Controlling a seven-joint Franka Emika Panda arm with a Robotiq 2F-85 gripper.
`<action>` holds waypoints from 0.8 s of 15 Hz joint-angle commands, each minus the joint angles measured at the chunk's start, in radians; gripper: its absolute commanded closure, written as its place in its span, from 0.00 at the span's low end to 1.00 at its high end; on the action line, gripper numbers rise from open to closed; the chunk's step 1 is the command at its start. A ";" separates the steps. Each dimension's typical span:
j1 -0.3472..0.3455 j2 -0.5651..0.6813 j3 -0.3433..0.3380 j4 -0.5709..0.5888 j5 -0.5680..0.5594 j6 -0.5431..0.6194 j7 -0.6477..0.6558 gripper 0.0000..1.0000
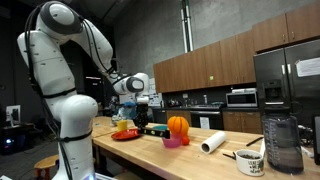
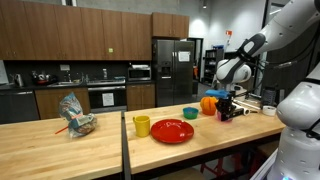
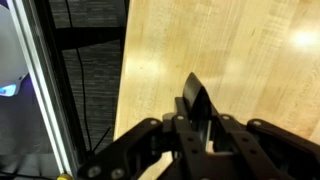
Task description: Put the black object on the yellow cup
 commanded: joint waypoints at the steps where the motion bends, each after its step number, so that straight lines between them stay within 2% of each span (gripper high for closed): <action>1: 0.001 -0.106 -0.043 0.011 0.118 -0.086 -0.143 0.95; 8: -0.016 -0.157 -0.102 0.085 0.353 -0.307 -0.319 0.95; 12: -0.031 -0.176 -0.116 0.098 0.487 -0.369 -0.376 0.95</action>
